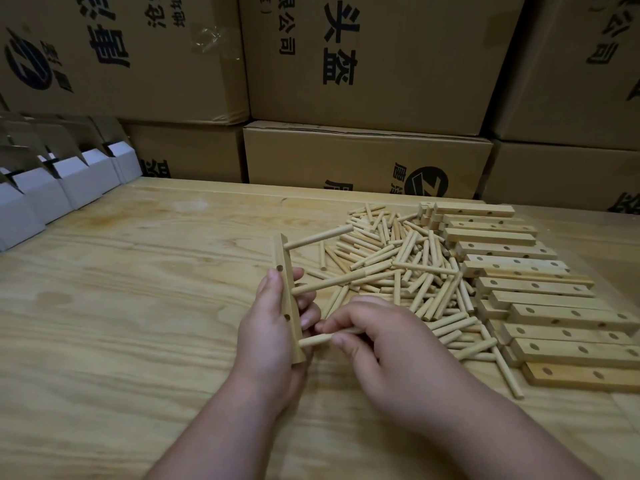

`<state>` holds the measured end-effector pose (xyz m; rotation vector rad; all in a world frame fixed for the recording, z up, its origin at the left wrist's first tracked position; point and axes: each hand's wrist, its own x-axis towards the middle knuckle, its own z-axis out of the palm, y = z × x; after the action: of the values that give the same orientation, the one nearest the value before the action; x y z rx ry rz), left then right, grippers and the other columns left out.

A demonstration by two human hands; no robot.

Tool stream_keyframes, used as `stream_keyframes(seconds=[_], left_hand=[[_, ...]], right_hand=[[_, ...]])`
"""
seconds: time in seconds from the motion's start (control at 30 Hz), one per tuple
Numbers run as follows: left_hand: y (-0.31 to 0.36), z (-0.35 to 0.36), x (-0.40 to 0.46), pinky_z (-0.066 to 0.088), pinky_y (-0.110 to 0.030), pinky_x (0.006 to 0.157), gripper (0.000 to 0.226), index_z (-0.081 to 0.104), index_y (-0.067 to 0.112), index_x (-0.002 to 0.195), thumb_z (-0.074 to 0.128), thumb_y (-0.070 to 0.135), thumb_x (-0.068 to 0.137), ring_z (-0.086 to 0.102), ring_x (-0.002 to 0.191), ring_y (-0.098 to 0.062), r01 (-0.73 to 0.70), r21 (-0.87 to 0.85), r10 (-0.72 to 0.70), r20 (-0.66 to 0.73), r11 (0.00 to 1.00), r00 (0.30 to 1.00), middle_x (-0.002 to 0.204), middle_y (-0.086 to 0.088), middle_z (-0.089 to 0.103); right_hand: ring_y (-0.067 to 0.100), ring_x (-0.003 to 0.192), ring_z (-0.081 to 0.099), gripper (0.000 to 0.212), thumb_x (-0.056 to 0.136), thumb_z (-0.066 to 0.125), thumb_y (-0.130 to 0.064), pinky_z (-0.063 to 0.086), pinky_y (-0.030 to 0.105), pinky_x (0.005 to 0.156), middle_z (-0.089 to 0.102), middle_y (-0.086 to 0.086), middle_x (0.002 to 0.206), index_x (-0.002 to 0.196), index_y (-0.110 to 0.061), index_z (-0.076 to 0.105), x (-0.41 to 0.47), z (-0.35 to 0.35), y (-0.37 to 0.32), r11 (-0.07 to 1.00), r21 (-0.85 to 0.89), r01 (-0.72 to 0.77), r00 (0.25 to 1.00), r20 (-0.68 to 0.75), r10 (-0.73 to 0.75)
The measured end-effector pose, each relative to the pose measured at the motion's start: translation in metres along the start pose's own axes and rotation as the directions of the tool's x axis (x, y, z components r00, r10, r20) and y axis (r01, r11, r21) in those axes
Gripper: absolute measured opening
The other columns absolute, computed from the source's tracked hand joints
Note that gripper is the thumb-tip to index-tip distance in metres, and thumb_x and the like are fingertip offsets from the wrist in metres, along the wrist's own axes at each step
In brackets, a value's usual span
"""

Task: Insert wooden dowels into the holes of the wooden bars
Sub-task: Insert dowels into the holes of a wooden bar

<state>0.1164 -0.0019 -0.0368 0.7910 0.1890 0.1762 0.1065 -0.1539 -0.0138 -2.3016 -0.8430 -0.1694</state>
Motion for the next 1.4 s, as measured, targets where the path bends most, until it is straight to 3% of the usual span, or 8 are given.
stream_keyframes(seconds=[0.23, 0.37, 0.5, 0.67, 0.8, 1.07, 1.27, 1.4], left_hand=[[-0.003, -0.002, 0.002, 0.041, -0.024, 0.041, 0.034, 0.061, 0.017, 0.107, 0.042, 0.044, 0.104, 0.039, 0.05, -0.011, -0.005, 0.01, 0.004, 0.102, 1.0, 0.995, 0.065, 0.0, 0.047], [-0.007, -0.005, 0.006, 0.049, -0.027, 0.056, 0.036, 0.071, 0.028, 0.105, 0.04, 0.046, 0.104, 0.051, 0.062, -0.013, -0.098, 0.159, 0.079, 0.121, 0.982, 0.989, 0.074, -0.001, 0.056], [-0.003, -0.007, 0.007, 0.056, -0.031, 0.065, 0.027, 0.075, 0.034, 0.11, 0.049, 0.037, 0.102, 0.07, 0.081, -0.015, -0.134, 0.32, 0.087, 0.156, 0.938, 0.984, 0.09, 0.002, 0.073], [0.001, -0.005, 0.005, 0.06, -0.034, 0.07, 0.032, 0.052, 0.019, 0.132, 0.055, 0.019, 0.101, 0.072, 0.105, -0.035, -0.117, 0.148, 0.092, 0.165, 0.982, 0.982, 0.119, -0.011, 0.073], [0.001, -0.004, 0.005, 0.06, -0.039, 0.078, 0.023, 0.054, 0.018, 0.124, 0.054, 0.014, 0.101, 0.071, 0.108, -0.035, -0.136, 0.105, 0.12, 0.148, 0.985, 0.982, 0.12, -0.012, 0.073], [0.005, -0.006, 0.009, 0.061, -0.038, 0.079, 0.033, 0.058, 0.024, 0.12, 0.064, 0.024, 0.088, 0.073, 0.105, -0.034, -0.13, 0.036, 0.123, 0.155, 0.991, 0.98, 0.114, -0.01, 0.075], [0.005, -0.017, 0.026, 0.06, -0.033, 0.073, 0.023, 0.071, 0.032, 0.109, 0.066, 0.033, 0.087, 0.074, 0.102, -0.028, -0.166, 0.044, 0.168, -0.058, 0.985, 0.984, 0.112, -0.006, 0.076], [0.006, -0.021, 0.04, 0.059, -0.032, 0.055, 0.017, 0.062, 0.019, 0.115, 0.052, 0.015, 0.103, 0.073, 0.078, -0.028, -0.131, -0.033, 0.113, -0.321, 0.991, 0.94, 0.094, -0.012, 0.076]], right_hand=[[-0.001, 0.1, 0.06, 0.013, 0.095, 0.064, -0.021, 0.047, 0.02, 0.088, 0.067, -0.017, 0.103, 0.102, -0.029, 0.071, 0.0, -0.004, 0.009, 0.993, 0.094, -0.07, 0.997, 0.029, 0.067], [-0.007, 0.096, 0.057, 0.013, 0.093, 0.068, -0.023, 0.043, 0.007, 0.078, 0.064, -0.023, 0.093, 0.099, -0.034, 0.071, 0.003, -0.016, 0.014, 0.997, 0.022, -0.075, 0.997, 0.028, 0.074], [-0.005, 0.084, 0.062, 0.029, 0.086, 0.072, -0.035, 0.051, 0.011, 0.062, 0.064, -0.027, 0.095, 0.107, -0.052, 0.062, 0.002, -0.039, 0.025, 0.972, 0.109, -0.207, 0.973, -0.079, 0.216], [0.001, 0.074, 0.065, 0.044, 0.082, 0.078, -0.037, 0.051, 0.012, 0.054, 0.068, -0.018, 0.09, 0.119, -0.047, 0.056, 0.006, -0.044, 0.027, 0.91, 0.339, -0.239, 0.891, -0.296, 0.344], [0.002, 0.073, 0.062, 0.019, 0.079, 0.077, -0.048, 0.051, 0.014, 0.055, 0.065, -0.026, 0.092, 0.094, -0.047, 0.067, 0.004, -0.027, 0.027, 0.922, 0.258, -0.288, 0.908, -0.232, 0.349], [0.004, 0.078, 0.064, 0.018, 0.083, 0.074, -0.043, 0.056, 0.016, 0.058, 0.067, -0.026, 0.093, 0.099, -0.049, 0.067, 0.016, -0.035, 0.029, 0.927, 0.219, -0.303, 0.927, -0.158, 0.34], [-0.003, 0.076, 0.064, 0.012, 0.081, 0.075, -0.046, 0.05, 0.016, 0.058, 0.068, -0.022, 0.088, 0.092, -0.042, 0.072, 0.081, -0.053, 0.03, 0.949, 0.085, -0.304, 0.95, 0.1, 0.296], [-0.003, 0.077, 0.065, 0.004, 0.086, 0.073, -0.041, 0.047, 0.012, 0.057, 0.071, -0.019, 0.086, 0.09, -0.044, 0.073, 0.154, -0.055, 0.047, 0.941, 0.106, -0.322, 0.945, 0.09, 0.313]])
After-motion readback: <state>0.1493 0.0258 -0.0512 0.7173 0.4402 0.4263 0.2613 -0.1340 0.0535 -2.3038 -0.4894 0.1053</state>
